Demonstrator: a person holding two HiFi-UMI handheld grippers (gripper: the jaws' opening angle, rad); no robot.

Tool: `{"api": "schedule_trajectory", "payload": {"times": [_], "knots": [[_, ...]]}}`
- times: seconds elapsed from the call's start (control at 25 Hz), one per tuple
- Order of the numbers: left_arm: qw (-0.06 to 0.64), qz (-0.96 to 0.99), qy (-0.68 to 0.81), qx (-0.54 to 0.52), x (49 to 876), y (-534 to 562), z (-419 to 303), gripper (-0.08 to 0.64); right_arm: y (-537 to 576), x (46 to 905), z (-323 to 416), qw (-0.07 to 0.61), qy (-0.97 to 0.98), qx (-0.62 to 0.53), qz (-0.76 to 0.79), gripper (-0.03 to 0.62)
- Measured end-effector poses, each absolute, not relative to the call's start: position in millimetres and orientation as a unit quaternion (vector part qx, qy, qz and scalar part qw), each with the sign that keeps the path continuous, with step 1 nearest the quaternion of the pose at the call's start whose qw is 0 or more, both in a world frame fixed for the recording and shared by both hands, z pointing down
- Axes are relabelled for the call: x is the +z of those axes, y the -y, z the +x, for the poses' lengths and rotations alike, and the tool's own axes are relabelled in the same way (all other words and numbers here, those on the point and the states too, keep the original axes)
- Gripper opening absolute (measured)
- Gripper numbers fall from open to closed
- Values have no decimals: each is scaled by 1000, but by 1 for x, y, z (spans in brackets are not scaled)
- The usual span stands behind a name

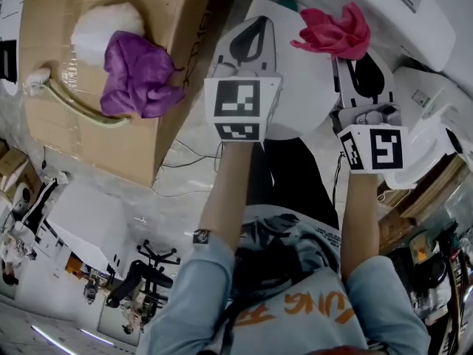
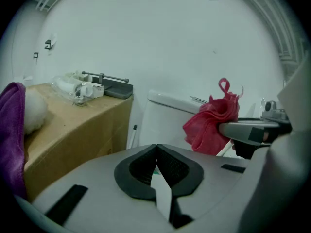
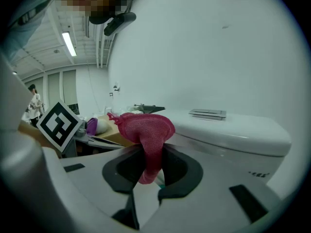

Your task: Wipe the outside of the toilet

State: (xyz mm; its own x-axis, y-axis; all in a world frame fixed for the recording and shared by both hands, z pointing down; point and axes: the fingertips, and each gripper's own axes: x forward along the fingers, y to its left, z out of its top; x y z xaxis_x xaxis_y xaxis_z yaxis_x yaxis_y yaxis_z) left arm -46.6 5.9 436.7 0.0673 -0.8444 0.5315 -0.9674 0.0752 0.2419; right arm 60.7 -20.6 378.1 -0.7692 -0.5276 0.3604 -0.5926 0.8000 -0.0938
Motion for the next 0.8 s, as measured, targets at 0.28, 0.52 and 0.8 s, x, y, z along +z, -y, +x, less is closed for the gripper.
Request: {"api": "schedule_trajectory", "payload": {"times": [0.28, 0.52, 0.8], "knots": [[255, 669, 691, 94, 429, 4, -70, 25, 25, 390, 5, 156, 950, 96, 255, 95], [242, 673, 692, 101, 428, 6, -83, 25, 36, 400, -30, 157, 953, 92, 241, 95], [242, 671, 693, 107, 437, 15, -100, 26, 51, 409, -62, 159, 957, 71, 233, 94]]}}
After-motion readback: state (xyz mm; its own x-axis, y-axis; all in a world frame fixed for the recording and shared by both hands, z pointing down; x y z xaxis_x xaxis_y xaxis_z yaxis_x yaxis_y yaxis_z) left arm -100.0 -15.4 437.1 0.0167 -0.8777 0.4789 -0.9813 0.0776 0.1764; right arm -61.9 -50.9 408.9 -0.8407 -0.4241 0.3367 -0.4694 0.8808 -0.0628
